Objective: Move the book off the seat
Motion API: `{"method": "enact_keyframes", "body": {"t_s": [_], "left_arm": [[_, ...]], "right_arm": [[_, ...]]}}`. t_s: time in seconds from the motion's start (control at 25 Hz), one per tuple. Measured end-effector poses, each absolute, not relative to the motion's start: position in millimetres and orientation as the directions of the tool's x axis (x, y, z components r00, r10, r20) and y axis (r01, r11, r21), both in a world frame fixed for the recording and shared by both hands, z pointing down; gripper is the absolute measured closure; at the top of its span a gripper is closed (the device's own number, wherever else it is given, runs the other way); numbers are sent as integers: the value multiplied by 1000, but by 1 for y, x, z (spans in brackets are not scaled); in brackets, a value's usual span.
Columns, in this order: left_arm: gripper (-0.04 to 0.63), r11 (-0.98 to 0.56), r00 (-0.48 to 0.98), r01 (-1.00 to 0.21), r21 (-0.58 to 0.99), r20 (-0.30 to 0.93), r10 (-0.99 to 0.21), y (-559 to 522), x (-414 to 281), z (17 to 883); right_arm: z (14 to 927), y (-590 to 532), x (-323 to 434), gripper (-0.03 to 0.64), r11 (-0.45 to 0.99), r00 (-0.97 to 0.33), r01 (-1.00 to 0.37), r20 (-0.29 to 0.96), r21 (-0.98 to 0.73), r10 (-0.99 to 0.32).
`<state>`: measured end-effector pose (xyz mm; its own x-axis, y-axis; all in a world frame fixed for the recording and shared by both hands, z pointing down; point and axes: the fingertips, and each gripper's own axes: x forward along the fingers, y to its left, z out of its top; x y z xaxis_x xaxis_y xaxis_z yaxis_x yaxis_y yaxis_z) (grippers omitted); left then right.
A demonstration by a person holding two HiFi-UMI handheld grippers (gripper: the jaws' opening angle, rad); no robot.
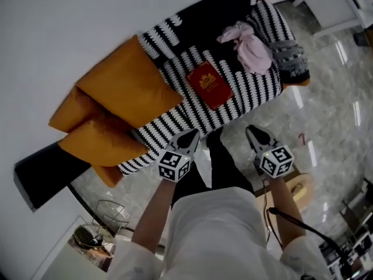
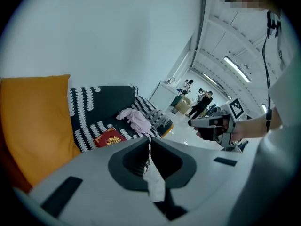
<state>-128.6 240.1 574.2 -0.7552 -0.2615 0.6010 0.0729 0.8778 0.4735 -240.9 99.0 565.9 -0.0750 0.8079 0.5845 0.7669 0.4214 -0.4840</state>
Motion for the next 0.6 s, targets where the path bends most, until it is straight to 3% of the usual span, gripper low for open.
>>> {"method": "enact_keyframes", "body": {"t_s": [0.2, 0.6], "left_arm": [[589, 862, -745, 116, 493, 618, -253, 234, -149, 614], [522, 835, -709, 194, 515, 662, -244, 234, -168, 700]], "right_arm": [[608, 103, -261, 559, 400, -16, 768, 610, -500, 792], [694, 122, -286, 485, 377, 73, 769, 656, -517, 751]]}}
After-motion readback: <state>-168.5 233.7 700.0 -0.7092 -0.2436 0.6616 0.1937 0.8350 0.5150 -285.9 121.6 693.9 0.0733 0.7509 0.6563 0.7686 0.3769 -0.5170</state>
